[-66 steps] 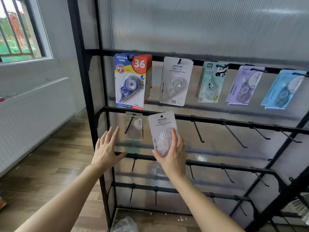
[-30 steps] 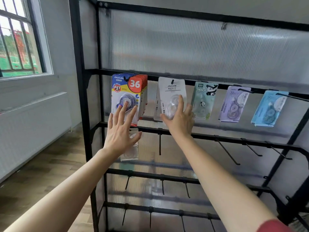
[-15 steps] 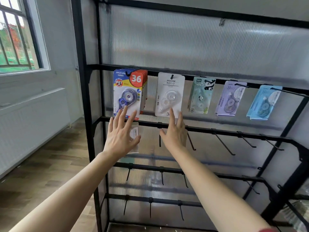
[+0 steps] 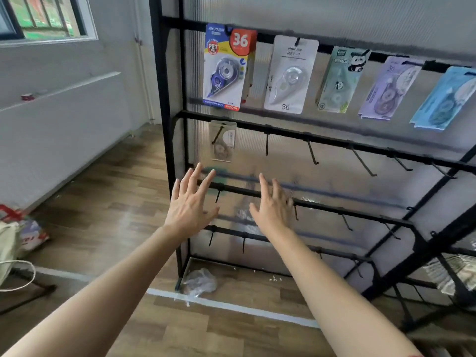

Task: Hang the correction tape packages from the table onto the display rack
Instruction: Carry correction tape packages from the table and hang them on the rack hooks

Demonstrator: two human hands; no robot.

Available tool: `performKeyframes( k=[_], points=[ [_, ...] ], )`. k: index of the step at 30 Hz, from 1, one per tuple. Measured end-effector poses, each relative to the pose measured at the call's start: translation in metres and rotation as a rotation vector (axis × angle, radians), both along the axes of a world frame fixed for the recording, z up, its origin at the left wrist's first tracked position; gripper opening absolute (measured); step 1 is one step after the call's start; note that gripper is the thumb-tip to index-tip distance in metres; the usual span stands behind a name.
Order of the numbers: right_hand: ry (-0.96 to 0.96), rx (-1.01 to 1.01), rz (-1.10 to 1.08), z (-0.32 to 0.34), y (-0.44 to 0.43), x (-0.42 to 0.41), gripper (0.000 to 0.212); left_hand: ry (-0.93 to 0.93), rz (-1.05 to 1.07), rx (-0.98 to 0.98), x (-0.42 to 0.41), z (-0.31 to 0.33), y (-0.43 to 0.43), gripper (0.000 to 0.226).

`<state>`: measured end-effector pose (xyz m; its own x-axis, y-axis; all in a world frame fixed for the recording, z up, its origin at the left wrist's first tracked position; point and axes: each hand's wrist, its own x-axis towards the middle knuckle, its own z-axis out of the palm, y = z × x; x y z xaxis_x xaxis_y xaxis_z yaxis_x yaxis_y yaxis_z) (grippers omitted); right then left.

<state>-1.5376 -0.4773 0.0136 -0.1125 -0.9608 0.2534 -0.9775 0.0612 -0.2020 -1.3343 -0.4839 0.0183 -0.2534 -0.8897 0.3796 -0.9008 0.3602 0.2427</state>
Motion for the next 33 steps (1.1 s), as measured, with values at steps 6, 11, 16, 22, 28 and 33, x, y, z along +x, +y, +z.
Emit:
performKeyframes(
  k=[6,11,16,22,28,33],
  points=[
    [0.007,0.125,0.139,-0.029,0.044,0.027,0.074,-0.040,0.171,0.119,0.037,-0.038,0.070,0.085],
    [0.068,0.198,0.270,-0.050,0.105,0.049,0.074,-0.030,0.347,0.184,0.056,-0.060,0.165,0.086],
    [0.131,0.269,0.407,-0.070,0.175,0.084,0.074,-0.029,0.540,0.266,0.074,-0.085,0.281,0.085],
    [0.166,0.311,0.679,-0.087,0.265,0.161,0.075,0.006,0.824,0.302,0.120,-0.102,0.412,0.083],
    [0.224,0.342,0.976,-0.091,0.355,0.269,0.074,0.070,1.098,0.306,0.198,-0.108,0.539,0.082],
    [0.272,0.334,1.157,-0.093,0.436,0.376,0.075,0.111,1.302,0.339,0.272,-0.114,0.648,0.083]
  ],
)
